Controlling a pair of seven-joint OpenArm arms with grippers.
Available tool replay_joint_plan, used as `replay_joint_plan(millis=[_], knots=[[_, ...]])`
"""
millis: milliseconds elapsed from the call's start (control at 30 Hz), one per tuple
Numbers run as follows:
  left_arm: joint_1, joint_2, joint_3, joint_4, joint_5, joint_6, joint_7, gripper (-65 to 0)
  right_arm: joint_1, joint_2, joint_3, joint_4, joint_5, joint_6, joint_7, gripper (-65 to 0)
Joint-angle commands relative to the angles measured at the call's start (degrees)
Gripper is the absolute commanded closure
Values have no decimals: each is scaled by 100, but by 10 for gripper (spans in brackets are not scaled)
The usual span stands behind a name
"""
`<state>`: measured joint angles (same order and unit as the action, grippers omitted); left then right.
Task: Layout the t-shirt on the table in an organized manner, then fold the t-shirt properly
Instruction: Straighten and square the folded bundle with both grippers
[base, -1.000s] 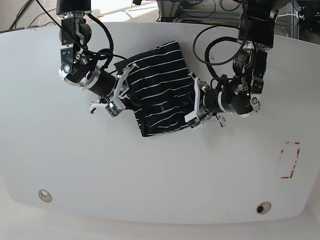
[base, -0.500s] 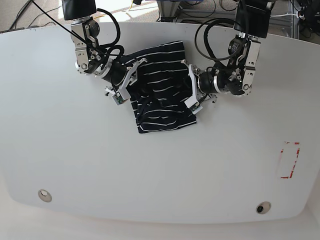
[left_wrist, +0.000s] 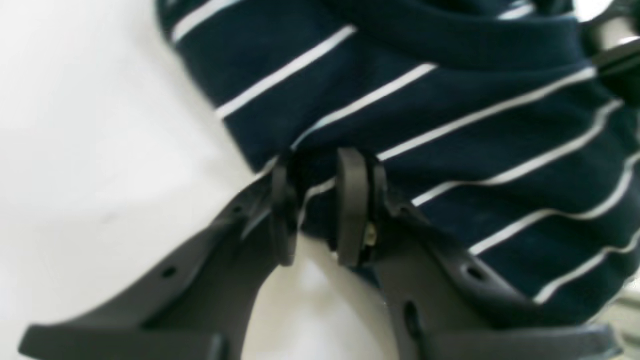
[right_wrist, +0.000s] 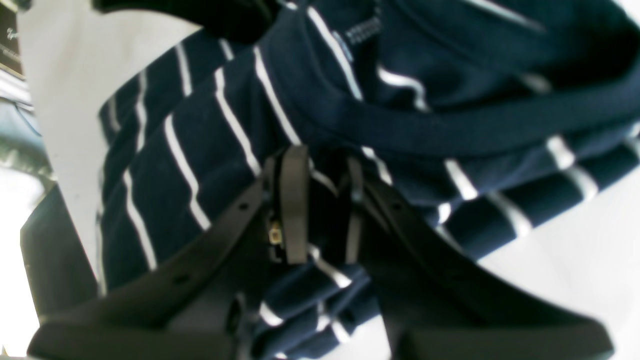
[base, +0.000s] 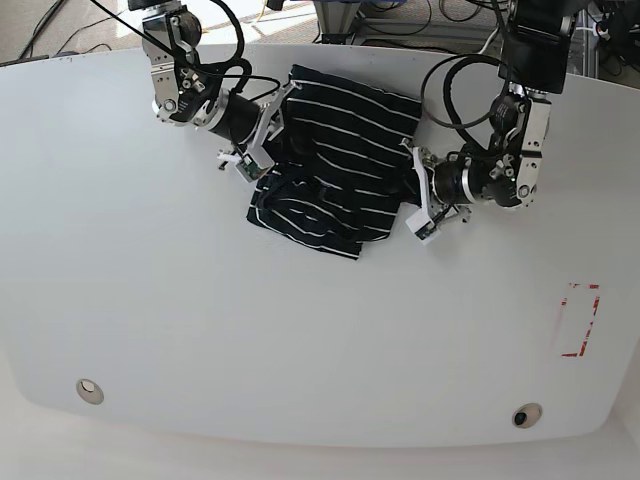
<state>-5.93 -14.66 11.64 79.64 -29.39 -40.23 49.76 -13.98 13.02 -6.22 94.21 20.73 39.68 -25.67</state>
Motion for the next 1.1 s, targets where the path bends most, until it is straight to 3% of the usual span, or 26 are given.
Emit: replay_joint_plan(millis=[0, 500, 767, 1067], knots=[[18, -69, -17, 533, -37, 23, 48, -113, 163, 83, 28, 104, 50, 27, 119, -98], [563, 11, -219, 2116, -20, 23, 822, -113, 629, 496, 81, 253, 103, 19, -48, -100], [809, 186, -289, 2370, -11, 23, 945, -113, 1147, 408, 169, -397, 50, 32, -127, -101], [835, 433, -263, 2370, -2, 23, 928, -113, 1833, 400, 178, -1523, 50, 32, 550, -98]])
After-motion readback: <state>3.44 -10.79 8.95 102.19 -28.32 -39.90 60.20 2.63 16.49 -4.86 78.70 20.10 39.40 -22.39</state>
